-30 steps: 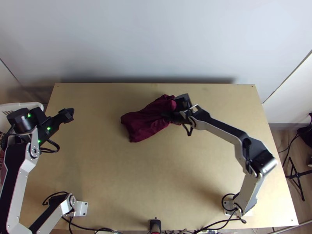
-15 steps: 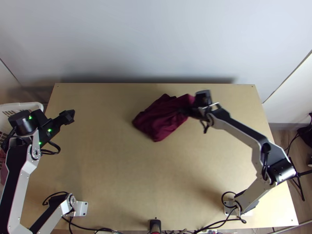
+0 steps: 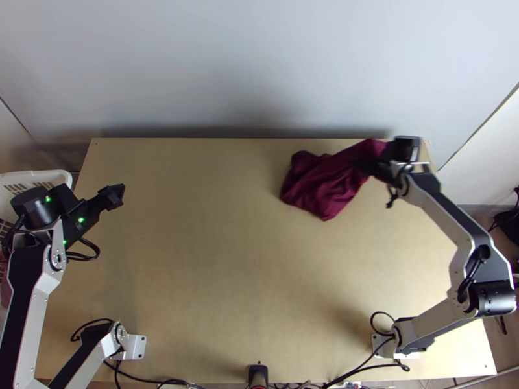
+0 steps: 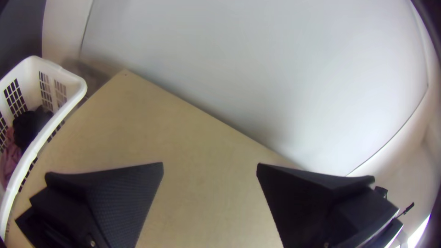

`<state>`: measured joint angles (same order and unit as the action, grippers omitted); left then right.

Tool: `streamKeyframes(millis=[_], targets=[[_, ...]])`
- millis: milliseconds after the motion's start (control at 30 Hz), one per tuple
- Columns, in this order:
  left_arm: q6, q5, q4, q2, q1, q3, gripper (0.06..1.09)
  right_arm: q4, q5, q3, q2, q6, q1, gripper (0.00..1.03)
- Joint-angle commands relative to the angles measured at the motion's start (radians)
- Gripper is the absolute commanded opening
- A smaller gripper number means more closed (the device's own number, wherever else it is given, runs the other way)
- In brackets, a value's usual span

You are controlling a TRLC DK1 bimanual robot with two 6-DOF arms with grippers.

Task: Fold the t-shirt

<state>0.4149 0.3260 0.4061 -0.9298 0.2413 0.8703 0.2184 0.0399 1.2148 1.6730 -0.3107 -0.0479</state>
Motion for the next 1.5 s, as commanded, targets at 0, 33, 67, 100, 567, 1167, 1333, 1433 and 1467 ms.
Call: streamKeyframes(millis=[0, 33, 67, 100, 567, 1167, 1333, 1433, 1467], targets=[[0.012, 0.004, 0.005, 0.002, -0.011, -0.005, 1.04, 0.001, 0.020, 0.003, -0.001, 0.105, 0.177, 0.03], [0.016, 0.004, 0.005, 0.002, -0.014, -0.005, 1.04, 0.001, 0.020, 0.006, 0.005, 0.119, 0.200, 0.03], [0.022, 0.004, 0.005, 0.002, -0.014, -0.005, 1.04, 0.001, 0.021, 0.009, 0.011, 0.131, 0.223, 0.03], [0.024, 0.005, 0.007, 0.005, -0.014, -0.005, 1.04, 0.001, 0.026, 0.011, 0.016, 0.147, 0.247, 0.03], [0.021, 0.021, 0.039, 0.068, -0.005, -0.040, 1.04, -0.008, 0.066, 0.150, 0.156, 0.243, 0.516, 0.03], [0.010, 0.025, 0.079, 0.171, 0.007, -0.091, 1.04, -0.013, 0.095, 0.298, 0.254, 0.213, 0.411, 0.03], [0.010, 0.028, 0.089, 0.194, 0.018, -0.093, 1.04, -0.019, 0.104, 0.227, 0.229, 0.194, 0.304, 0.03], [-0.001, 0.035, 0.103, 0.206, 0.023, -0.097, 1.04, -0.033, 0.104, 0.192, 0.237, 0.186, 0.250, 0.05], [-0.001, 0.036, 0.103, 0.210, 0.026, -0.100, 1.04, -0.033, 0.103, 0.187, 0.246, 0.186, 0.238, 0.07]])
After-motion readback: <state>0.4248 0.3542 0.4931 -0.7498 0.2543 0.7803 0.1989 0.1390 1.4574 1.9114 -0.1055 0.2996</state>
